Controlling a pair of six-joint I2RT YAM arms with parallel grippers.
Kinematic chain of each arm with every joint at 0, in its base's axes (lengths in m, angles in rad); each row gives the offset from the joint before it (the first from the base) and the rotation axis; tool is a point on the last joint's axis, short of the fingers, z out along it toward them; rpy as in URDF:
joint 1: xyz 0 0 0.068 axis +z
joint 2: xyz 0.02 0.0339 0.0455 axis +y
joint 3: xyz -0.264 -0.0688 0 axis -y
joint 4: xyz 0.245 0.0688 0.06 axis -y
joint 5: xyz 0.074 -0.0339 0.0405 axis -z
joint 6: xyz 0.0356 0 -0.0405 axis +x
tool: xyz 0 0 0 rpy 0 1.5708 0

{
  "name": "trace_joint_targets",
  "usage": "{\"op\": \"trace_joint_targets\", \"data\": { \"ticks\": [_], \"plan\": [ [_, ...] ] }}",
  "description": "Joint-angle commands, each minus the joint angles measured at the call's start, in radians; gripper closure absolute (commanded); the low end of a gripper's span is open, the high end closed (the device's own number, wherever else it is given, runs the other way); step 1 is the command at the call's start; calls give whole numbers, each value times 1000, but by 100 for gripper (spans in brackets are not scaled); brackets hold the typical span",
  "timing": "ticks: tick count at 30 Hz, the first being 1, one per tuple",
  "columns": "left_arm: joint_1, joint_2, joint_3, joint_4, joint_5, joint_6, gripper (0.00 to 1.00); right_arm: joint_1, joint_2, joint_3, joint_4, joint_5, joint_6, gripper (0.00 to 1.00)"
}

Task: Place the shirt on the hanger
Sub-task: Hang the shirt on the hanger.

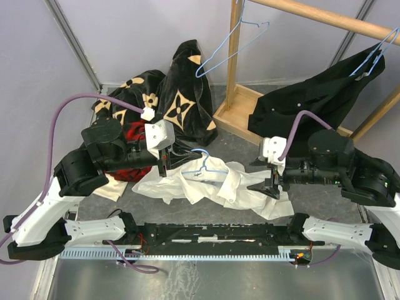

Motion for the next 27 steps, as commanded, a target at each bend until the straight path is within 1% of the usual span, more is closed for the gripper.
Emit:
{"op": "trace_joint_targets", "data": {
  "ticks": [1,4,9,13,17,19,24,27],
  "plan": [
    [1,7,2,42,5,-2,97,2,8,53,189,31,94,31],
    [0,13,-5,52,3,-2,97,3,39,38,304,-37,135,31],
    [1,24,-5,57,-3,-2,97,3,102,-18,476,-133,217,37],
    [0,33,-8,58,-5,-1,97,2,130,-81,612,-148,297,39],
    [1,34,-9,60,-4,1,97,5,138,-123,670,-137,327,42],
    [0,31,-12,65,-6,1,97,5,138,-140,684,-135,335,46],
    [1,31,-19,76,-8,-1,97,6,137,-179,713,-126,350,59],
    [1,31,-25,79,-13,-2,97,6,138,-195,725,-132,353,73]
  ]
}}
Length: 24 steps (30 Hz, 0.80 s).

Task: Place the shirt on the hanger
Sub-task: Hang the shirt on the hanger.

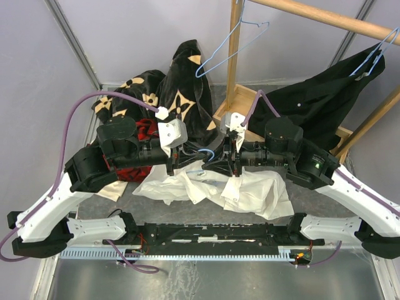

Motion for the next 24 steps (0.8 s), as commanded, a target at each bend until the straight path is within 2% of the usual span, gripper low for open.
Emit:
{"op": "trace_joint_targets", "data": {
  "ticks": [1,2,5,7,13,16,18,20,24],
  "plan": [
    [1,-11,-6,79,-14,-4,97,6,-15,-14,82,-12,20,74],
    [1,-13,-7,84,-17,-5,97,6,-15,-17,80,-14,19,73],
    [0,-17,-10,91,-28,-7,97,5,-19,-33,83,-21,19,58],
    [0,-17,-8,93,-30,-7,97,6,-20,-41,85,-25,22,58],
    [1,-19,-4,93,-38,-8,97,6,-9,-50,91,-42,23,70],
    [1,-26,-9,103,-57,-16,97,5,-2,-40,90,-49,21,90],
    [1,-34,-10,111,-84,-29,97,5,-1,-25,76,-26,11,100],
    [1,-45,-11,116,-134,-50,89,5,-7,-6,51,47,4,100],
    [1,-97,-48,145,-220,-95,50,5,-28,51,14,230,-29,100]
  ]
}}
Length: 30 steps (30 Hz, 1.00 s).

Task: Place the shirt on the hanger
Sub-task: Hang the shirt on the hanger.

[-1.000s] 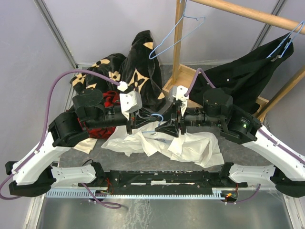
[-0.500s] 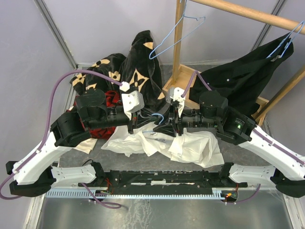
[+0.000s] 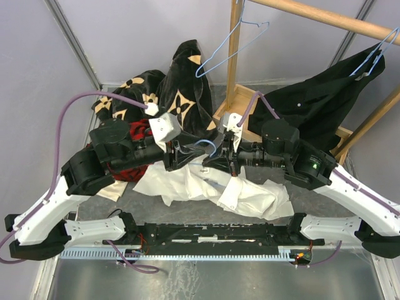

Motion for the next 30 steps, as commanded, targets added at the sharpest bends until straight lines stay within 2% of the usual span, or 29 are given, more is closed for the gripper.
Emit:
{"op": "trace_joint_targets", "data": {
  "ticks": [1,5,7,13,21,25,30],
  "plan": [
    [1,-88,-28,108,-115,-77,43,-2,-32,103,-3,235,-45,100],
    [1,-153,-62,131,-194,-108,23,-2,-28,204,-48,393,-98,100],
    [1,-175,-69,133,-225,-121,19,-3,-20,264,-64,448,-124,100],
    [0,-207,-122,189,-311,-172,18,-2,27,472,-59,535,-177,100],
    [1,-147,-280,428,-216,-224,18,-2,115,685,-35,584,-164,100],
    [1,-94,-332,570,-168,-222,17,-3,135,740,-22,574,-145,100],
    [0,-23,-350,664,-105,-195,17,-2,129,761,-6,534,-111,100]
  ]
}}
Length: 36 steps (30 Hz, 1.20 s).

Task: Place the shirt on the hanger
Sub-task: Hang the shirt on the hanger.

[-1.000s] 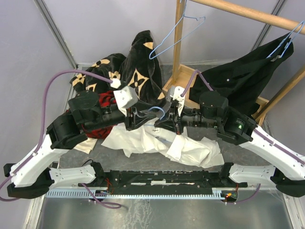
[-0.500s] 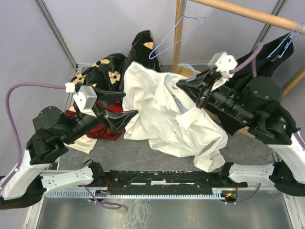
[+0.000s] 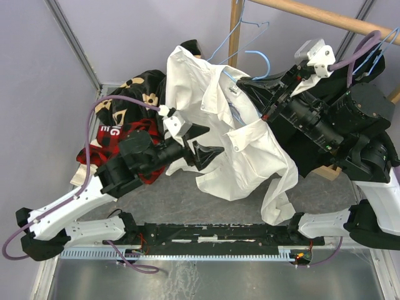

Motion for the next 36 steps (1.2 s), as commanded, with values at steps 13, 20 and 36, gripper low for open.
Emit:
{"op": "trace_joint_targets", "data": {
  "ticks": [13,20,36],
  "plan": [
    [0,106,-17,235,255,22,20,-1,-53,23,122,-153,71,100],
    [1,153,2,233,315,19,22,-1,-80,-26,160,-179,71,100],
    [0,148,4,324,355,-37,33,-1,-98,-76,150,-193,84,100]
  ]
}}
